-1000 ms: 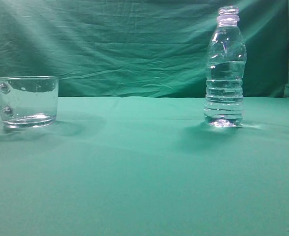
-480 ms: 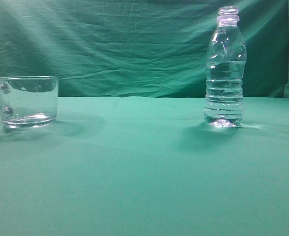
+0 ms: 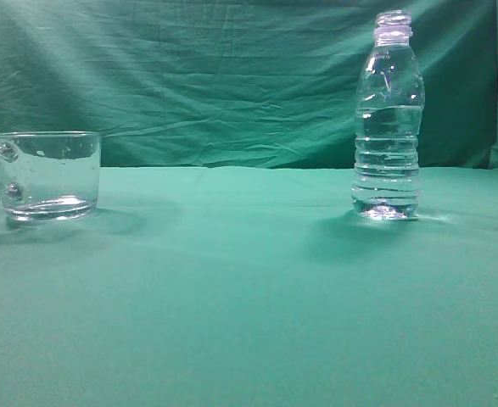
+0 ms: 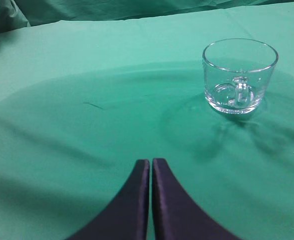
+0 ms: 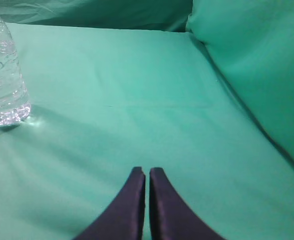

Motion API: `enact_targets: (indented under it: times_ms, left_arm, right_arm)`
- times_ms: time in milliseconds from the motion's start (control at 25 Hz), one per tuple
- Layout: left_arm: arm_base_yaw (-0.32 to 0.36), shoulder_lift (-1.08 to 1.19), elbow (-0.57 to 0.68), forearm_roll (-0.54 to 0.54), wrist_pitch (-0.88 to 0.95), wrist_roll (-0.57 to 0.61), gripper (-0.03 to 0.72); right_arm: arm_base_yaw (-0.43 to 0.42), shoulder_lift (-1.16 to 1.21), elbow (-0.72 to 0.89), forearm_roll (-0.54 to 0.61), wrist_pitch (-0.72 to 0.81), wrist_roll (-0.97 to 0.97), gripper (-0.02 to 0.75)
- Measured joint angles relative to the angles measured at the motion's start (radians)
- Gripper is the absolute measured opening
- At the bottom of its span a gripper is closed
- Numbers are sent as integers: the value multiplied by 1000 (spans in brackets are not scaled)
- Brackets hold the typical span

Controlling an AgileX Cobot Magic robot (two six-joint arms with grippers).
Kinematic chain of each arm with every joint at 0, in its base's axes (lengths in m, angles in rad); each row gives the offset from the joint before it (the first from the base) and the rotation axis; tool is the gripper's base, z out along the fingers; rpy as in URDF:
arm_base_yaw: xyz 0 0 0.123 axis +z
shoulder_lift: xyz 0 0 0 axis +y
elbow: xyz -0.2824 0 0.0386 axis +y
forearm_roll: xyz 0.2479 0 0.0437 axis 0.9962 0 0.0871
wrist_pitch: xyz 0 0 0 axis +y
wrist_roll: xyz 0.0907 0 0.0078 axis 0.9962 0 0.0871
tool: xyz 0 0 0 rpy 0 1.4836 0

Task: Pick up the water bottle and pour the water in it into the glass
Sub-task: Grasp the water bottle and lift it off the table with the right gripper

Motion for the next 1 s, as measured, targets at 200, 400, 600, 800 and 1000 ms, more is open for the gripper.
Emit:
enact_targets:
  times_ms: [200,400,600,800,1000]
  left_arm:
    - [0,0,0,0,0,0,0]
    - [0,0,0,0,0,0,0]
    - [0,0,0,0,0,0,0]
    - [0,0,0,0,0,0,0]
    - [0,0,0,0,0,0,0]
  right_arm:
    - [0,0,1,-20,-70,-1,0]
    - [0,0,1,49,-393,112,0]
    - [0,0,-19,60,-495,138,0]
    - [0,116,-184,60,-441,159,0]
    - [0,251,-297,60,-342,165,0]
